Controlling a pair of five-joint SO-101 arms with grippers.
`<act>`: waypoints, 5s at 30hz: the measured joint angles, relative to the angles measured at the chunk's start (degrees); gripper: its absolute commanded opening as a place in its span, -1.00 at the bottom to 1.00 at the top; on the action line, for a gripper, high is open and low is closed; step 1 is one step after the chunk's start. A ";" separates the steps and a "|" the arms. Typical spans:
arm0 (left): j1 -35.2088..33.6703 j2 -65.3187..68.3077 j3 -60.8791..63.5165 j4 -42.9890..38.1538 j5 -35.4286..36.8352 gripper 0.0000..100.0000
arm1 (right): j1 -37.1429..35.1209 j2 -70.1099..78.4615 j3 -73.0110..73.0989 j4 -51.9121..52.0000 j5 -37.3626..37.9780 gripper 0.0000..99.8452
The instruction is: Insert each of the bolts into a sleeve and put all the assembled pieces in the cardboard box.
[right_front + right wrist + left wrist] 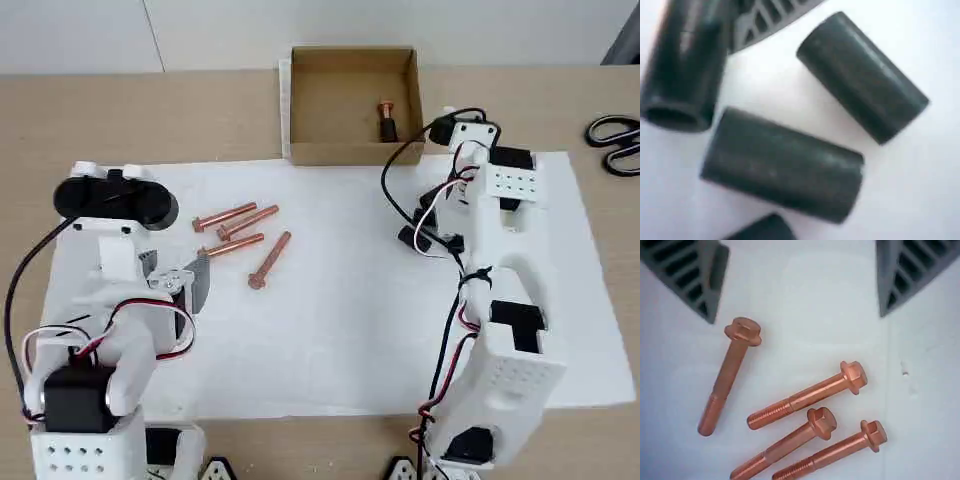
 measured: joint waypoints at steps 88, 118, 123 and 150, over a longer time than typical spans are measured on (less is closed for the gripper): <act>13.71 73.32 -16.88 -17.49 -0.09 -0.79 | 5.19 -29.19 -5.27 23.03 -3.08 -0.99; 19.69 61.01 -17.41 -12.40 -9.32 -0.99 | 5.19 -29.19 -5.27 23.03 -3.08 -0.99; 19.69 49.49 -17.41 -8.26 -22.33 -0.99 | 5.19 -29.19 -4.92 23.03 -3.08 -0.99; 13.54 45.10 -0.53 -26.55 -57.85 -0.99 | 5.19 -29.27 -3.87 23.03 -3.08 -0.99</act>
